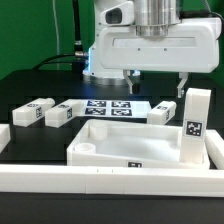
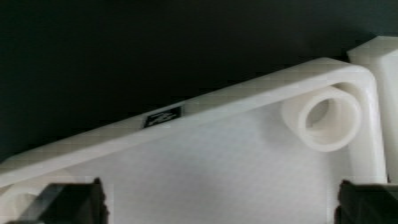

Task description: Assemble desk

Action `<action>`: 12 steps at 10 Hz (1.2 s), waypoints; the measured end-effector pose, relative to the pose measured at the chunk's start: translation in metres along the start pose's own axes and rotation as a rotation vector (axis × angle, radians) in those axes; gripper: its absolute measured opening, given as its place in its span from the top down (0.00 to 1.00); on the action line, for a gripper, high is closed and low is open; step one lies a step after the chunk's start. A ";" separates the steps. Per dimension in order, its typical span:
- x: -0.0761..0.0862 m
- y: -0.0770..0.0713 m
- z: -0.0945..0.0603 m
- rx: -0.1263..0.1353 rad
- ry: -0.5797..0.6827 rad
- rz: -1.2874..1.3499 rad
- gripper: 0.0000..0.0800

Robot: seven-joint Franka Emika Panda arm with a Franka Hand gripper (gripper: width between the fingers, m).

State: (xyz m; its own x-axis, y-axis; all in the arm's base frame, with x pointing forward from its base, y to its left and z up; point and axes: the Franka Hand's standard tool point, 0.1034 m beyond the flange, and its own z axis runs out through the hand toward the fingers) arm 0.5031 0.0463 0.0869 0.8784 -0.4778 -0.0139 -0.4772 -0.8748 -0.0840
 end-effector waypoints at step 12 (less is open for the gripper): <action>-0.037 0.031 0.036 0.000 -0.203 0.022 0.19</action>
Offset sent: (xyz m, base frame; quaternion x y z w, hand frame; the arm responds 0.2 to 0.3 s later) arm -0.0435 0.0205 -0.0403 0.0146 0.0202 0.0350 0.9991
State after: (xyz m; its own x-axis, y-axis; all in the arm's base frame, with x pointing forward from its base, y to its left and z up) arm 0.4567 0.0398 0.0490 0.8553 -0.4708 -0.2165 -0.4964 -0.8642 -0.0818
